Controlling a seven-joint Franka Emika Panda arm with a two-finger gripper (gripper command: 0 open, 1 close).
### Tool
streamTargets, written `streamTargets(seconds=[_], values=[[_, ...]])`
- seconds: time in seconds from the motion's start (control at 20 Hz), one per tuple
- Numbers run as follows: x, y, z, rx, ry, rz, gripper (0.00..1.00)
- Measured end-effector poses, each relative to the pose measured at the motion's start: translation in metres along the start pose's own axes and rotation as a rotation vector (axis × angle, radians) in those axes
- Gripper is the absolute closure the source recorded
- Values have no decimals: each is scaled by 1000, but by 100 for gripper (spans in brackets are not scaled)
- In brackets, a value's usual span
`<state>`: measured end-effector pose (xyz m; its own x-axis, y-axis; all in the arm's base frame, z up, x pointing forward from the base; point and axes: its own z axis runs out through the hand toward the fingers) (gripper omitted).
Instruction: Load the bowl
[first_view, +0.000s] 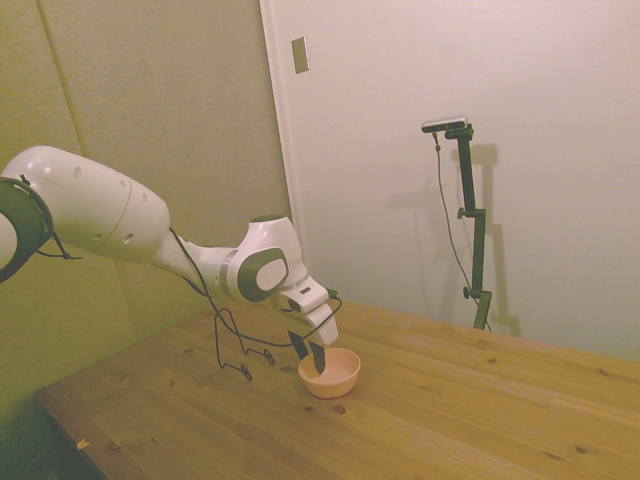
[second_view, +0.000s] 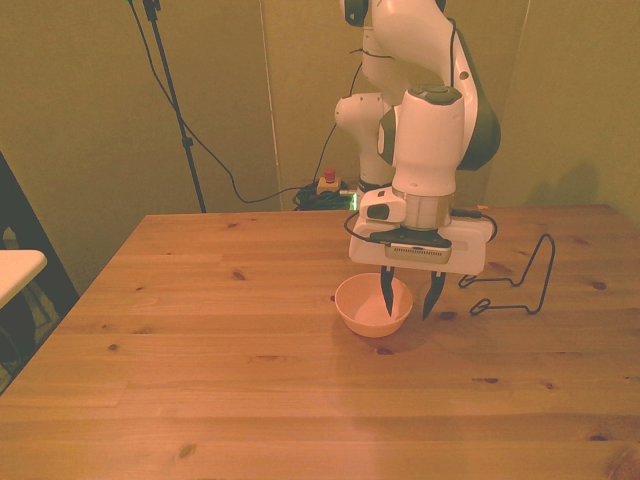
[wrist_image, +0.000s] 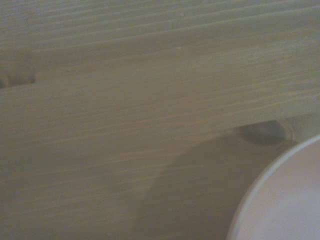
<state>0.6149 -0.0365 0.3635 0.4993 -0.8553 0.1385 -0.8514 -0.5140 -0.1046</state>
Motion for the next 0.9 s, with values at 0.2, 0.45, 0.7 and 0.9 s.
streamTargets(seconds=[0.2, 0.45, 0.7, 0.9], values=[[1, 1, 2, -2, -1, 2, 100], [1, 0, 2, 3, -9, 10, 100], [6, -2, -8, 31, -16, 6, 100], [-7, -1, -36, 91, -46, -33, 100]])
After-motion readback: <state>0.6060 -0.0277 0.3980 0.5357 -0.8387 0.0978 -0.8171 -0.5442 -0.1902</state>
